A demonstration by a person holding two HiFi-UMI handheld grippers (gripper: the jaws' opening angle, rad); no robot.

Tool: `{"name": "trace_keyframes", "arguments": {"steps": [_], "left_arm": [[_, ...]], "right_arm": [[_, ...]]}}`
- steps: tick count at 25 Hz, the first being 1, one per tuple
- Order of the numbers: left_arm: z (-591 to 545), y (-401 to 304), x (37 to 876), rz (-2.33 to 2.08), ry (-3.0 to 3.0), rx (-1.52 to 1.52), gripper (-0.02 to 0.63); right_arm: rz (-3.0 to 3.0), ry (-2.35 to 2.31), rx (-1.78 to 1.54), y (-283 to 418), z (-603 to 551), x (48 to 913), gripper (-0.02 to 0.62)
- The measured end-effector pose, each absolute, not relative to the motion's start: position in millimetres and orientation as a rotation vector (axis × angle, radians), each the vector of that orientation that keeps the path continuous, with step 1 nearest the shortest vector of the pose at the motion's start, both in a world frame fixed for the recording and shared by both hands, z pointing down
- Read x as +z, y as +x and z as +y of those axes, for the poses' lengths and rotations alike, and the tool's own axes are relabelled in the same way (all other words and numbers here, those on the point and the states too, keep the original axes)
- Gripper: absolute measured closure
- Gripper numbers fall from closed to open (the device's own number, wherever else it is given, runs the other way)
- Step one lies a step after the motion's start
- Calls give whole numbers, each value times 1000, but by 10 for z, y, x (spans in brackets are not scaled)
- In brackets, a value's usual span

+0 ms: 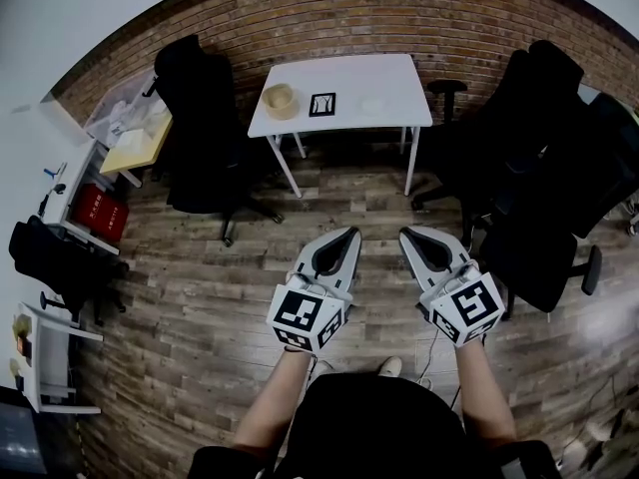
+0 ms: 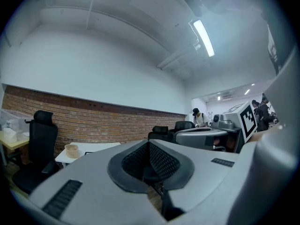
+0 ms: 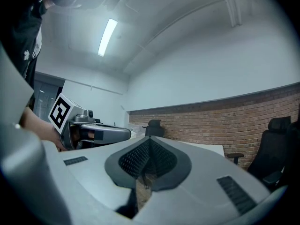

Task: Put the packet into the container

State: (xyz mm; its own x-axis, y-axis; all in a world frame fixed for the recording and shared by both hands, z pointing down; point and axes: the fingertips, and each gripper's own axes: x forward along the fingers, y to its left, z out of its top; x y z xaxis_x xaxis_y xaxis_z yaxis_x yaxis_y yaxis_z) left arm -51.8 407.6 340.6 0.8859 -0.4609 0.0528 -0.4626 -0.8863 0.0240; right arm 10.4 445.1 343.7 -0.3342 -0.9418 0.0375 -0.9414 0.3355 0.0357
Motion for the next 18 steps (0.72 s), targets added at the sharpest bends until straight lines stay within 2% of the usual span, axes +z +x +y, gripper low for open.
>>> {"name": "trace_keyframes", "arguments": {"steps": [18], "left_arm": [[3971,-179,3682,-763,3035,204,598]], "right_arm": [[-2523,1799,92,537,4261,3742,591]]}}
